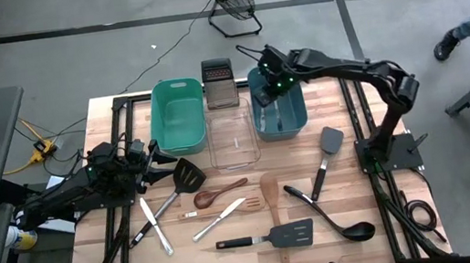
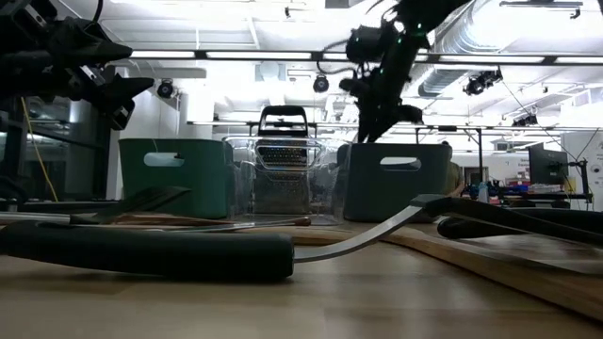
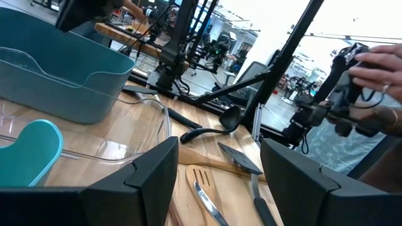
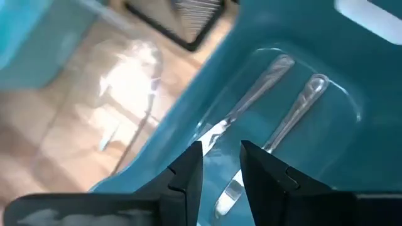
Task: Pick & Place Kitchen Items
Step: Put the left table knife into the blue bin
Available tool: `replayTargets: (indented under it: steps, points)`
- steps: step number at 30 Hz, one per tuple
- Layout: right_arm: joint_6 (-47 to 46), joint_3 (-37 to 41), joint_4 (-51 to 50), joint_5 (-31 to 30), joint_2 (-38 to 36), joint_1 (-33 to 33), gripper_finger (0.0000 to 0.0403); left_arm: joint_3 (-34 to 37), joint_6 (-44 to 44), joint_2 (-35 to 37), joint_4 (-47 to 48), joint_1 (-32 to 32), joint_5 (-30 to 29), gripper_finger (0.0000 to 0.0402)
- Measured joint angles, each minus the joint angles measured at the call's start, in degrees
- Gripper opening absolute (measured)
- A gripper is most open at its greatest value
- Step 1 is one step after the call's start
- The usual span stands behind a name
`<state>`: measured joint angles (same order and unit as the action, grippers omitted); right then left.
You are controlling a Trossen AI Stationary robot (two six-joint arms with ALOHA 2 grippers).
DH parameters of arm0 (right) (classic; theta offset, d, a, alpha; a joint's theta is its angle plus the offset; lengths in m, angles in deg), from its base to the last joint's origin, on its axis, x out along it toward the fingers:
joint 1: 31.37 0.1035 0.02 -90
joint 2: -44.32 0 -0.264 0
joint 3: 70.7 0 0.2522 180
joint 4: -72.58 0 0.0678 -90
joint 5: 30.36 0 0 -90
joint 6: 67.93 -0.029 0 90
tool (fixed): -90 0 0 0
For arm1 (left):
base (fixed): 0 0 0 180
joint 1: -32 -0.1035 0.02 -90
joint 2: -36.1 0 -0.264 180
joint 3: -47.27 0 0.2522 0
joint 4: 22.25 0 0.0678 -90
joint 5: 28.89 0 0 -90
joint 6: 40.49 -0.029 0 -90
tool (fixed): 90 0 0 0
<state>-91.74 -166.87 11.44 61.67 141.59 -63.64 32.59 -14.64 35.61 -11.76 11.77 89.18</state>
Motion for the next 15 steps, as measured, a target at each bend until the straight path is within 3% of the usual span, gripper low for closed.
replayTargets:
  steps: [9, 15]
  points:
    - [1.9, 2.5, -1.5, 0.3, -7.3, 6.0, 0.0096, 0.0, 0.0, 0.0, 0.0, 0.0, 0.0, 0.0223]
    - [1.2, 11.3, -0.7, -6.4, -17.0, 14.1, 0.0096, 0.0, 0.0, 0.0, 0.0, 0.0, 0.0, 0.0223]
